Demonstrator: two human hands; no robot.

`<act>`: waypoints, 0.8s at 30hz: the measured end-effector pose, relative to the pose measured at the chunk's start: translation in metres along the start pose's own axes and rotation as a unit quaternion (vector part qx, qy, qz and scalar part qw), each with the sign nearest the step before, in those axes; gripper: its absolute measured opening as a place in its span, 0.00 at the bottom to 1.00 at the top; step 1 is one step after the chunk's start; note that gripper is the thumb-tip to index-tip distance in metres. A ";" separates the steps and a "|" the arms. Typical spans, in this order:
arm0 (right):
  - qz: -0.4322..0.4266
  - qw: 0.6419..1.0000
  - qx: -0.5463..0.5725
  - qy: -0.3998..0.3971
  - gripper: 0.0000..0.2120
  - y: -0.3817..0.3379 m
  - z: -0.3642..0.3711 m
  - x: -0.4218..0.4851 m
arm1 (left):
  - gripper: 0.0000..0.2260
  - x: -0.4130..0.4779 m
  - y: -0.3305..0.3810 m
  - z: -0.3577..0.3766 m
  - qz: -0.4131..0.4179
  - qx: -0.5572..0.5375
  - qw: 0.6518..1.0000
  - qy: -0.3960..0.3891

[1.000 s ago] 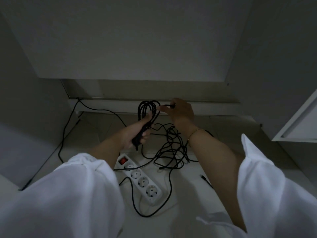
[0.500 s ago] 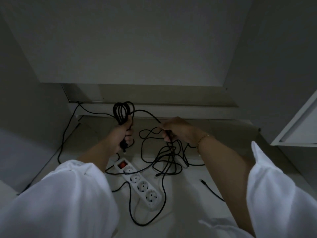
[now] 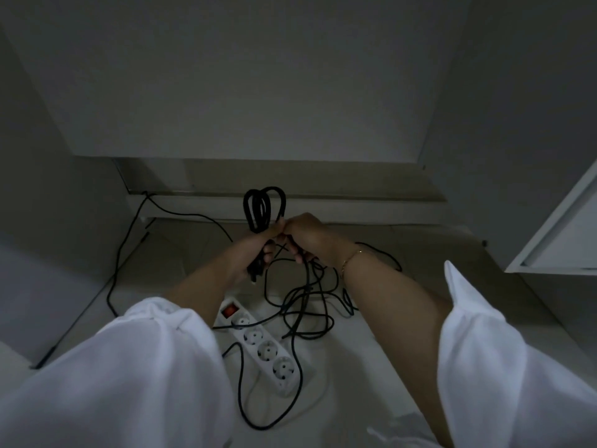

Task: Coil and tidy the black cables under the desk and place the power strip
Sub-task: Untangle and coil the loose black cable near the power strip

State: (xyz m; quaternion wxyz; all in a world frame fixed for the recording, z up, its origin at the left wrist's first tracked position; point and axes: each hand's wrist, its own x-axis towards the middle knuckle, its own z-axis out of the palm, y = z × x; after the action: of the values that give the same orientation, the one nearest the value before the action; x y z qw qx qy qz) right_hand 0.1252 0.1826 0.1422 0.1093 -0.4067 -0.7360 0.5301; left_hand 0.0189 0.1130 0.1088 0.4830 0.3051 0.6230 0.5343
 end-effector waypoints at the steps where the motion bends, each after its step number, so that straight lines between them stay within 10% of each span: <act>1: 0.008 1.000 -0.007 0.004 0.12 0.000 0.000 0.001 | 0.14 0.000 0.000 0.001 0.001 -0.007 1.000 0.002; 24: -0.134 0.960 -0.228 -0.095 0.11 -0.002 0.021 0.006 | 0.16 0.012 0.002 -0.001 0.043 -0.093 0.981 0.166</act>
State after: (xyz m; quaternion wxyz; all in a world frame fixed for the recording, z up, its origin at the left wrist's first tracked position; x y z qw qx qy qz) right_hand 0.1078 0.1720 0.1330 0.0138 -0.2662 -0.8920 0.3650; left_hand 0.0139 0.1234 0.1071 0.3760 0.1925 0.6287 0.6529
